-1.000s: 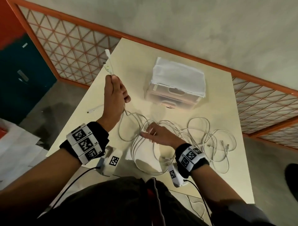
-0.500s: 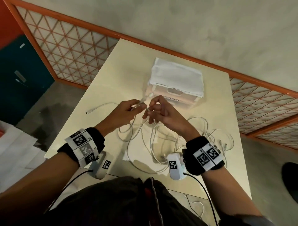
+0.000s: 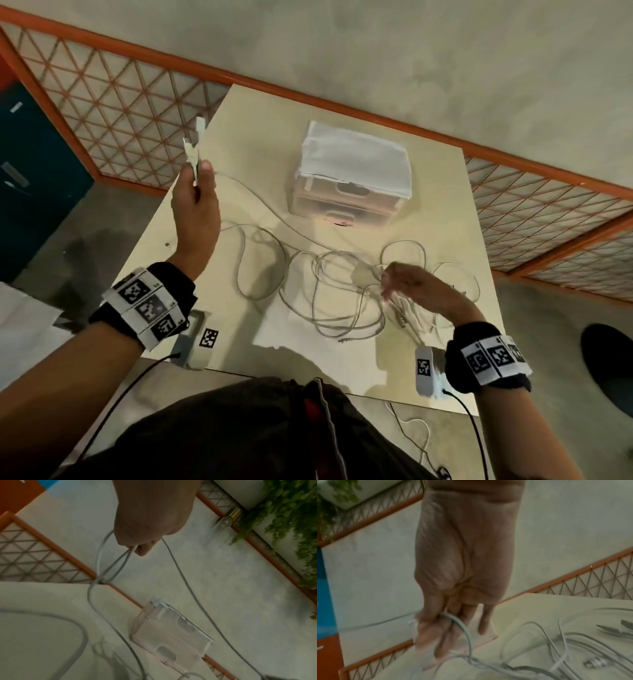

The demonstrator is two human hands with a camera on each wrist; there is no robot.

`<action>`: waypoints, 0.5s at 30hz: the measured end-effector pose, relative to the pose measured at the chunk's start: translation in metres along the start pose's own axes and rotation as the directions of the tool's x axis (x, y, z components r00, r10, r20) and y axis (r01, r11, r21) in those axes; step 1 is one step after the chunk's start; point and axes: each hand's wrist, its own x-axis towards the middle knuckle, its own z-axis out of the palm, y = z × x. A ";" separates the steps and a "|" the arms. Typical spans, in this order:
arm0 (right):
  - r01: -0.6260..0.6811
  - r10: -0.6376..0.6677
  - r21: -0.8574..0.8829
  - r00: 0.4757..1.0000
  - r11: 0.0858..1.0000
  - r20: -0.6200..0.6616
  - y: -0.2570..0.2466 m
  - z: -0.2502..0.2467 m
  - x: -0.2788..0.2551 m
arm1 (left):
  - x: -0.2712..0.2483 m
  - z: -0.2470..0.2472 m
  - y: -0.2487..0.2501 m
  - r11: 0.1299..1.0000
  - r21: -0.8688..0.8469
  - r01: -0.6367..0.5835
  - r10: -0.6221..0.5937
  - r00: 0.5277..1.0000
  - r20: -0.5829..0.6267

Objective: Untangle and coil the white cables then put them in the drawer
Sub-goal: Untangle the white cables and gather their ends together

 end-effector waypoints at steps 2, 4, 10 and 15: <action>0.102 -0.103 -0.013 0.979 0.995 -0.179 -0.016 -0.006 -0.002 | -0.005 0.000 -0.008 0.998 0.054 -0.038 0.037 0.999 0.003; 0.227 -0.240 -0.078 0.907 0.971 -0.345 -0.040 -0.012 -0.004 | -0.010 0.000 -0.015 0.986 0.135 -0.092 0.084 0.994 0.062; 0.477 -0.483 -0.160 0.698 0.864 -0.528 -0.098 -0.034 -0.016 | -0.022 0.004 -0.014 0.944 0.299 -0.137 0.092 0.983 0.160; 0.466 -0.489 -0.205 0.643 0.861 -0.589 -0.094 -0.044 -0.024 | -0.022 0.002 -0.013 0.921 0.366 -0.132 0.086 0.986 0.141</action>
